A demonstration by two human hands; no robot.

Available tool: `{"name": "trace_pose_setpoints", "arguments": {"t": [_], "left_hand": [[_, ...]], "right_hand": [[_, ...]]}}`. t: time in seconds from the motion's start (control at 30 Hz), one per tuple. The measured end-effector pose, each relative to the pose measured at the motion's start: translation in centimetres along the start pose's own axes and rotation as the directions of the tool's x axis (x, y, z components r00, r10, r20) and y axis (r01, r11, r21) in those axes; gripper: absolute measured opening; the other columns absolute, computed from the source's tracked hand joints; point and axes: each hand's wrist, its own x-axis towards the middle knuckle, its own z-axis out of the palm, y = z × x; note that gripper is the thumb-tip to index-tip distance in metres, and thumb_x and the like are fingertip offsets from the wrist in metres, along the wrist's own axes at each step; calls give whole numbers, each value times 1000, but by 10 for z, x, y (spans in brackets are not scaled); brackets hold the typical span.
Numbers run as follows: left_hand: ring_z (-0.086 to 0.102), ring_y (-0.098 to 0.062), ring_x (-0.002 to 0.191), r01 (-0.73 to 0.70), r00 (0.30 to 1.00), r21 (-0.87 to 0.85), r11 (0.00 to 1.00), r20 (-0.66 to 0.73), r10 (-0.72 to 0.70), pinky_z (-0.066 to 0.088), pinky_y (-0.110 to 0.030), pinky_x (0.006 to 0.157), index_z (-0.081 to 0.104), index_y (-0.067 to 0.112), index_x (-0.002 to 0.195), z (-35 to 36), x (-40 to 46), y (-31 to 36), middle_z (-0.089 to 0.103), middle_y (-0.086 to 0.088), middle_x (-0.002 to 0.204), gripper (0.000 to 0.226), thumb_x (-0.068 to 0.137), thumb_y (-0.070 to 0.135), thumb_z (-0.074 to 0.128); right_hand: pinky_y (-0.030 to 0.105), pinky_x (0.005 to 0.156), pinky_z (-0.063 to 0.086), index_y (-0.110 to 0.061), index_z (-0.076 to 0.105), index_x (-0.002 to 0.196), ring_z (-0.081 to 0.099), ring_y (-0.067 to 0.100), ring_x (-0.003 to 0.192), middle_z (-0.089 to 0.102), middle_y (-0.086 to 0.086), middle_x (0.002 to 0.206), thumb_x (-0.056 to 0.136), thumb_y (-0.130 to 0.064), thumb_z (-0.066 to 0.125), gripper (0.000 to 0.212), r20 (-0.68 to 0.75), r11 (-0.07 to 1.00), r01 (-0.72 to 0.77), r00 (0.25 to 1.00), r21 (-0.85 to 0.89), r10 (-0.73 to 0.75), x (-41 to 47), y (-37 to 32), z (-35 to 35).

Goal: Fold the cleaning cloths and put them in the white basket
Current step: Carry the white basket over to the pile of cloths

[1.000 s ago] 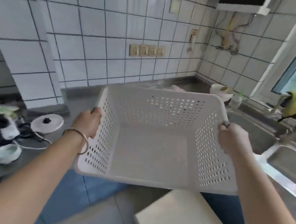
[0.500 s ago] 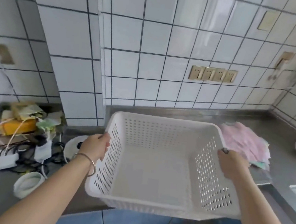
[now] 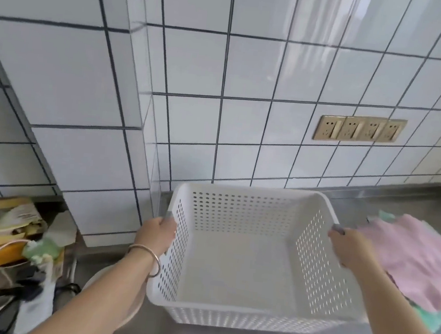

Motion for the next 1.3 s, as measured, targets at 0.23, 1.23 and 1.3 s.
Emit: {"name": "trace_pose_setpoints", "arguments": {"t": [0.23,1.23,1.3], "left_hand": [[50,-22,62,-43,997,-4,999,-63,43,40,-31,58,52,31,74,20,63,27,58,-7,69,28,88,8,49],[51,-21,48,135,948,435,891,-318,12,32,-20,46,46,19,53,40,169,28,55,4,54,31,81,8,34],[50,-21,48,125,943,444,887,-331,33,30,-20,46,48,19,56,41,167,27,54,4,54,30,82,12,34]], "right_hand": [[18,49,34,-17,50,66,49,21,48,51,5,60,89,-14,37,27,77,995,69,994,72,-74,90,-45,15],[29,40,51,2,49,67,46,18,24,48,12,48,96,-18,38,36,499,958,-46,860,283,-106,231,-112,66],[36,49,54,3,51,71,48,20,28,50,12,49,95,-18,37,35,476,958,-36,873,284,-108,231,-112,68]]}}
